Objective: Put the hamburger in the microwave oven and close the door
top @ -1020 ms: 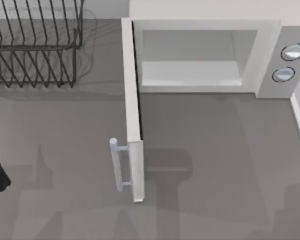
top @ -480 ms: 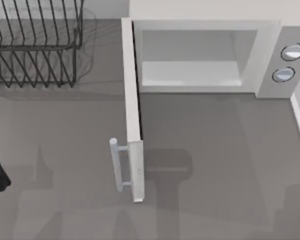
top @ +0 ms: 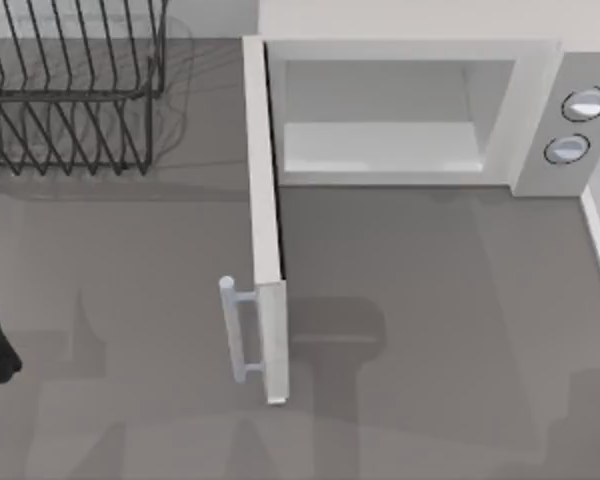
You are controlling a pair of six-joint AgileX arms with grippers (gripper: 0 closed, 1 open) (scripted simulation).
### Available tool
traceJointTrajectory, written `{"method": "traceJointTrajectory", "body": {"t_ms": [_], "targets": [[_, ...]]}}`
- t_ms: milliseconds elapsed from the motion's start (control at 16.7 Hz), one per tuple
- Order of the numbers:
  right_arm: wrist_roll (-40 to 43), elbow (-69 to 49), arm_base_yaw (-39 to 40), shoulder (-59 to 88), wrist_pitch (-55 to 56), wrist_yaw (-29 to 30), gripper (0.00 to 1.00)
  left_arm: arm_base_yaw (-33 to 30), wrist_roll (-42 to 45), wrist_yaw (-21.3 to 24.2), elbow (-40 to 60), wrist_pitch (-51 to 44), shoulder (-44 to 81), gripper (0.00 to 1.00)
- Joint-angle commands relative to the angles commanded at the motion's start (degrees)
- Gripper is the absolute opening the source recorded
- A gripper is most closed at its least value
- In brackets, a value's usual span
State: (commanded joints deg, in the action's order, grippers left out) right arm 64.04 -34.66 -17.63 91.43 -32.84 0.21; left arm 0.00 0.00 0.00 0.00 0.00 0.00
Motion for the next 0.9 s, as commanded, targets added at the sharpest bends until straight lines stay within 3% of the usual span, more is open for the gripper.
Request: {"method": "traceJointTrajectory", "body": {"t_ms": [900], "targets": [[-1.0, -19.0, -0.2, -13.9, -32.5, -0.3, 0.00, 0.0, 0.0, 0.0, 0.0, 0.0, 0.0, 1.00]]}}
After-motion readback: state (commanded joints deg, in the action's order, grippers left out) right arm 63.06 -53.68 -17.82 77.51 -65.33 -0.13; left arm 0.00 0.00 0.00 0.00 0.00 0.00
